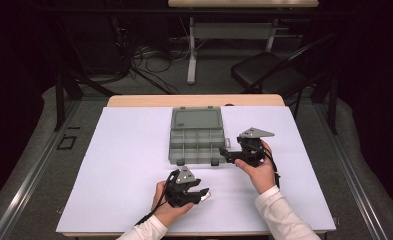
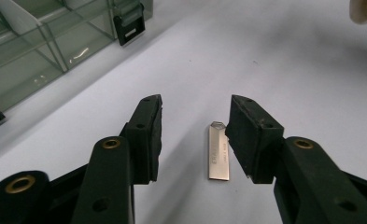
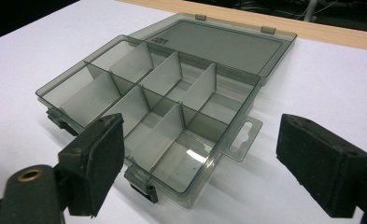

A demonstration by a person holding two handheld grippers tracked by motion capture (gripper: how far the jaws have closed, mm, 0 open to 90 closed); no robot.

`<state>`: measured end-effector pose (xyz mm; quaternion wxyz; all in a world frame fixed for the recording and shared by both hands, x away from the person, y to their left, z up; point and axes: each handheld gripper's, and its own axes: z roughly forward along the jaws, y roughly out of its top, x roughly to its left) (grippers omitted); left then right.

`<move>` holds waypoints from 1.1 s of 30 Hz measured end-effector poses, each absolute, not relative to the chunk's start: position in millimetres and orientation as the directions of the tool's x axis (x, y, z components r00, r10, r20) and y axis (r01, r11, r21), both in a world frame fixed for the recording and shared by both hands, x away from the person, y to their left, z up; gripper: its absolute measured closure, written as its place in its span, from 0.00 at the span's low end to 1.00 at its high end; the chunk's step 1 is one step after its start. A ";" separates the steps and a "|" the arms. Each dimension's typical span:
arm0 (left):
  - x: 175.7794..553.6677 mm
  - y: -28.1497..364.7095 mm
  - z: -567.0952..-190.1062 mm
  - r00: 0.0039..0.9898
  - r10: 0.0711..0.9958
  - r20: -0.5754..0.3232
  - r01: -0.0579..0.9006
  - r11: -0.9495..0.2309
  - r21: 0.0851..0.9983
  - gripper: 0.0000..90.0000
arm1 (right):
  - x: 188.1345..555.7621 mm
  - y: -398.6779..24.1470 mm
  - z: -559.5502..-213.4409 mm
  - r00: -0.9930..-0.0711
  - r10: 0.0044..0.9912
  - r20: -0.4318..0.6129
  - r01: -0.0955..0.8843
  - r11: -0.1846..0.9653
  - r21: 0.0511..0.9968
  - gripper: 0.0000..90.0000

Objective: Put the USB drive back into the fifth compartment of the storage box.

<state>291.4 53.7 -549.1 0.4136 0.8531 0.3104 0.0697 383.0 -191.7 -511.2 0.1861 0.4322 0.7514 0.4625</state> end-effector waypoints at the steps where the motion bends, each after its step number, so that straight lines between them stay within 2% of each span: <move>1: 290.4 52.7 -549.5 0.801 0.584 -0.134 0.471 -0.475 0.744 0.63 | 383.2 -191.8 -511.6 -0.559 0.821 0.117 0.476 0.202 0.856 0.17; 16: 282.7 43.1 -555.6 0.810 0.577 -0.107 0.460 -0.512 0.726 0.76 | 382.9 -192.6 -513.0 -0.557 0.822 0.118 0.482 0.204 0.852 0.17; 33: 281.7 39.7 -560.3 0.823 0.558 -0.104 0.453 -0.537 0.712 0.82 | 383.5 -193.5 -514.3 -0.555 0.823 0.122 0.486 0.202 0.850 0.17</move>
